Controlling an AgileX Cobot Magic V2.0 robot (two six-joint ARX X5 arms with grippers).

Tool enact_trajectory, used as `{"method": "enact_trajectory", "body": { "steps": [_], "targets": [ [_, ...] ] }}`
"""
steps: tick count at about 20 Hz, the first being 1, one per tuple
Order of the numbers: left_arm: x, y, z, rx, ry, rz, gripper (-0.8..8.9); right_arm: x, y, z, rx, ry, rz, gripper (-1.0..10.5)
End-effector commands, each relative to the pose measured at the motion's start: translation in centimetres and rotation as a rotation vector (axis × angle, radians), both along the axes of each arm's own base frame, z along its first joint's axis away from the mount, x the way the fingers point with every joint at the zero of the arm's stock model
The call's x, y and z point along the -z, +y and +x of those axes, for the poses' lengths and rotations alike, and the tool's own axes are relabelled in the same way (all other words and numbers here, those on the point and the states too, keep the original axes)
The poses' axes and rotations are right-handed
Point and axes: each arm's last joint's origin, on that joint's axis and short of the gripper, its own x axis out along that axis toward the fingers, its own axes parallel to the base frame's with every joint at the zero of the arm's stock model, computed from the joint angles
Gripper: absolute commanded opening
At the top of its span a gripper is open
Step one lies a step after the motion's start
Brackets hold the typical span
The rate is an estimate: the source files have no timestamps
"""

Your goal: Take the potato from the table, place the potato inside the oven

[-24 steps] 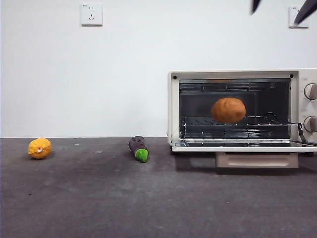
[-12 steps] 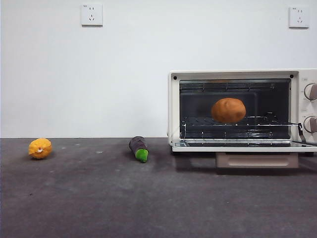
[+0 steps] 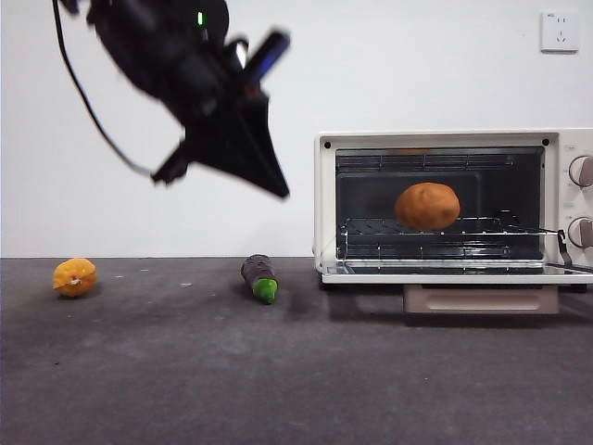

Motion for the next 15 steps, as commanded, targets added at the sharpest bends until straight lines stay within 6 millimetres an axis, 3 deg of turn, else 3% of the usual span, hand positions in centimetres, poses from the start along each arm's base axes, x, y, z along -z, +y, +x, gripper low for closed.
{"method": "enact_trajectory", "body": {
  "steps": [1, 9, 15],
  "targets": [
    [2.6, -0.1, 0.5, -0.091, 0.100, -0.025, -0.08, 0.1, -0.1, -0.1, -0.003, 0.000, -0.014, -0.1],
    [9.0, -1.2, 2.6, -0.267, 0.308, -0.044, -0.08, 0.2, -0.1, -0.2, -0.003, 0.016, -0.023, -0.1],
    [9.2, -1.4, 3.1, -0.331, 0.336, -0.086, -0.08, 0.2, -0.1, -0.2, 0.000, 0.012, -0.024, -0.1]
  ]
}}
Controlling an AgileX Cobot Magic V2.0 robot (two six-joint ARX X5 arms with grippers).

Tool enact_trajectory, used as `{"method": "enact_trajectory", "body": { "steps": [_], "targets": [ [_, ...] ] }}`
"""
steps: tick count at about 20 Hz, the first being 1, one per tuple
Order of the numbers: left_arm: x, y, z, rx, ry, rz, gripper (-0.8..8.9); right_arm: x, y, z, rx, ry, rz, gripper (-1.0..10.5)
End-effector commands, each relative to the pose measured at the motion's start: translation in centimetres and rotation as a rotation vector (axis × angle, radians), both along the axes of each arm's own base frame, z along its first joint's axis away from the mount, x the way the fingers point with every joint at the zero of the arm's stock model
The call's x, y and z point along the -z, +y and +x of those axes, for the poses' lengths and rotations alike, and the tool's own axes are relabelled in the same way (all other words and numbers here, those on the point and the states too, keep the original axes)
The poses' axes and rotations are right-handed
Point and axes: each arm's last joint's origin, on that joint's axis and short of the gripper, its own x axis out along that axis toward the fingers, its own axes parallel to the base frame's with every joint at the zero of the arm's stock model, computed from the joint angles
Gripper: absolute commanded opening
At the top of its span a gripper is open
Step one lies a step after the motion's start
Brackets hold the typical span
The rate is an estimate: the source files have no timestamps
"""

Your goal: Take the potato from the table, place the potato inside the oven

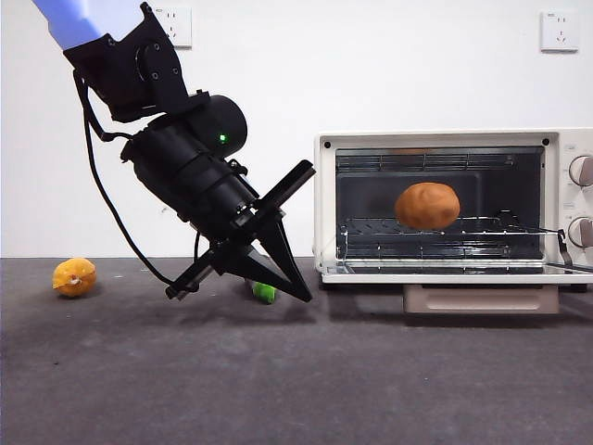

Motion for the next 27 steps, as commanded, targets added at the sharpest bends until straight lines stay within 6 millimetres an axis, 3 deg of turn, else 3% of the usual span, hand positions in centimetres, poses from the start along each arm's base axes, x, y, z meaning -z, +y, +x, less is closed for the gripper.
{"method": "enact_trajectory", "body": {
  "steps": [1, 8, 11, 27],
  "targets": [
    [0.5, 0.1, 0.0, -0.038, 0.053, -0.004, -0.08, 0.2, -0.1, -0.2, -0.005, 0.009, -0.017, -0.1],
    [0.9, -0.9, -0.5, -0.049, 0.093, -0.005, -0.08, 0.1, -0.1, -0.1, 0.004, -0.001, -0.019, -0.1],
    [2.0, -1.4, -0.6, -0.059, 0.132, -0.001, -0.08, 0.1, -0.1, -0.1, 0.004, 0.000, -0.019, -0.1],
    [1.3, -2.0, 0.1, -0.061, 0.142, -0.141, -0.08, 0.1, -0.1, -0.1, 0.011, 0.001, -0.010, -0.1]
  ]
}}
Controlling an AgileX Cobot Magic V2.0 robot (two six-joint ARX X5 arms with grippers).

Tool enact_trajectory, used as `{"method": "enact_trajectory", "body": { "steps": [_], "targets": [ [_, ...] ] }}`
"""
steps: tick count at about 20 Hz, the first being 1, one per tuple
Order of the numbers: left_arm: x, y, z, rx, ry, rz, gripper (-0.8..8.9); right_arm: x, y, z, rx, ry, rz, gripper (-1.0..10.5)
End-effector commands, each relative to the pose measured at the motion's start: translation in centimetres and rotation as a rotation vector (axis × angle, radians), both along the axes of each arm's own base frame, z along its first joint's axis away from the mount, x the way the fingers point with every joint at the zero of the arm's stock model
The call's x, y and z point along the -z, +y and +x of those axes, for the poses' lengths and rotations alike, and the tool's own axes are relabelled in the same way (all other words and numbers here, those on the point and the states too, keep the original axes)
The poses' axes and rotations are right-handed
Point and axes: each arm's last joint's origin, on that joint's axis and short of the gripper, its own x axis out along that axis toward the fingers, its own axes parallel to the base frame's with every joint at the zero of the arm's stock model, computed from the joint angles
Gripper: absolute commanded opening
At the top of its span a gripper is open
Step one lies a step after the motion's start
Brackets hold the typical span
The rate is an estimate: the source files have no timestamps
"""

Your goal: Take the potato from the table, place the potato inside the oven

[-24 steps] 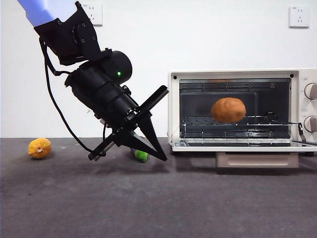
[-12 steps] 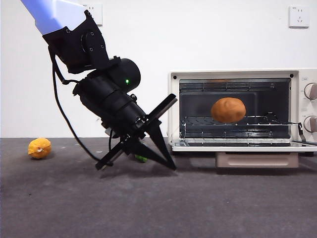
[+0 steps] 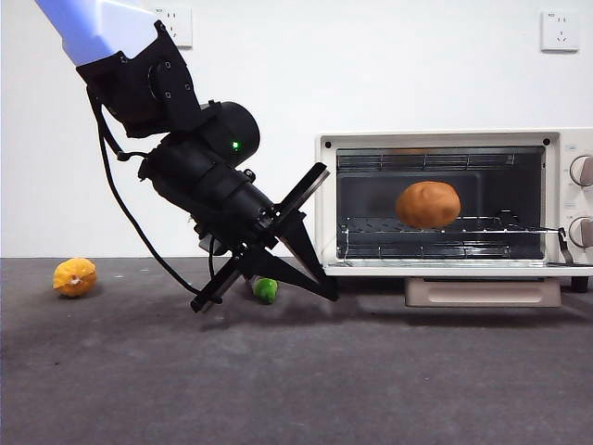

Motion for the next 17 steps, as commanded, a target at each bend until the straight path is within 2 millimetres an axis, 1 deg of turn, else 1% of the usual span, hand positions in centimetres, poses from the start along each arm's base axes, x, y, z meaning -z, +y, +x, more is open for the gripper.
{"method": "enact_trajectory", "body": {
  "steps": [1, 6, 12, 17],
  "targets": [
    [0.4, -0.4, 0.0, 0.028, -0.002, -0.036, -0.08, 0.1, -0.1, -0.1, 0.000, 0.007, -0.001, -0.1],
    [-0.1, -0.3, 0.4, 0.039, -0.004, -0.110, -0.08, 0.1, 0.0, -0.1, 0.008, 0.007, 0.011, -0.1],
    [-0.4, 0.6, 1.2, 0.021, 0.000, -0.156, -0.08, 0.1, 0.0, -0.1, 0.014, 0.002, 0.022, -0.1],
    [-2.1, 1.4, 2.3, -0.018, -0.037, -0.220, -0.08, 0.0, 0.0, 0.0, 0.014, -0.006, 0.026, -0.1]
  ]
}}
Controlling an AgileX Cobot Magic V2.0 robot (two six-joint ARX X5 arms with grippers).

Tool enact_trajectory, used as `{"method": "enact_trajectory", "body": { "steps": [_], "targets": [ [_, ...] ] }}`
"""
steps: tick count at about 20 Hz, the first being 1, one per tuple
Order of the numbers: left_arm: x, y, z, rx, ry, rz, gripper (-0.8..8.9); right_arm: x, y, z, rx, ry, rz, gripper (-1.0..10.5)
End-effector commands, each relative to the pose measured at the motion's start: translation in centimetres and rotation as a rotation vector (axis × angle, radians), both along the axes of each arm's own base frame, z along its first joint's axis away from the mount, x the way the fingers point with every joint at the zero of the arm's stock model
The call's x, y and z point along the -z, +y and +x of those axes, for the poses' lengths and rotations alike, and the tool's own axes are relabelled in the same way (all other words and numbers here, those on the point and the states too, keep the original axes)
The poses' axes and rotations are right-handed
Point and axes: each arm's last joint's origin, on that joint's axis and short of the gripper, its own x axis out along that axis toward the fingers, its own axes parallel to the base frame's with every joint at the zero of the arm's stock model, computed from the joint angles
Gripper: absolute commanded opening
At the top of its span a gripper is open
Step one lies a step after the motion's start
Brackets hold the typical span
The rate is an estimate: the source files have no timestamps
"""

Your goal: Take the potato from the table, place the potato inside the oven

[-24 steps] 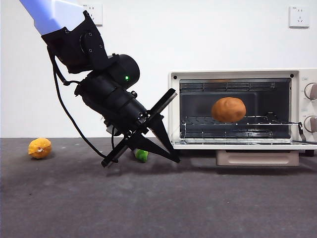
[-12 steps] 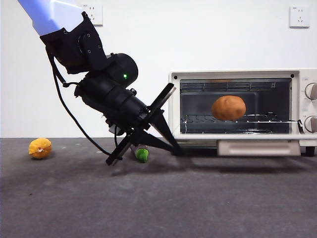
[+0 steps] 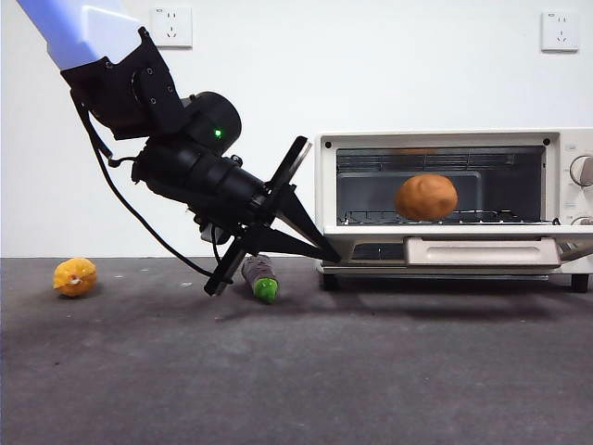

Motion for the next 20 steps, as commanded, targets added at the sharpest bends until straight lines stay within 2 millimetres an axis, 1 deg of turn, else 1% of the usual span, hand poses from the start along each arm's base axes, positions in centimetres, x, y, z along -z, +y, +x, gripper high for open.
{"method": "enact_trajectory", "body": {
  "steps": [1, 8, 11, 14, 18, 20],
  "targets": [
    [-1.7, 0.0, 0.7, -0.004, -0.035, -0.052, -0.08, 0.0, 0.0, 0.0, 0.003, -0.010, 0.012, -0.1],
    [-6.3, -1.1, 2.6, 0.008, -0.168, -0.137, -0.08, -0.1, 0.0, 0.0, 0.008, -0.015, 0.022, -0.1],
    [-7.7, -1.1, 3.2, -0.001, -0.210, -0.152, -0.08, -0.1, 0.0, 0.0, 0.008, -0.015, 0.022, -0.1],
    [-8.4, -0.9, 3.6, -0.009, -0.229, -0.160, -0.08, -0.1, 0.0, 0.0, 0.008, -0.015, 0.022, -0.1],
    [-8.5, -0.3, 3.9, -0.037, -0.224, -0.159, -0.08, -0.1, 0.0, 0.0, 0.007, -0.014, 0.020, -0.1],
    [-8.6, -0.3, 3.9, -0.012, -0.224, -0.173, -0.08, -0.1, 0.0, 0.1, 0.007, -0.014, 0.019, 0.0]
  ]
}}
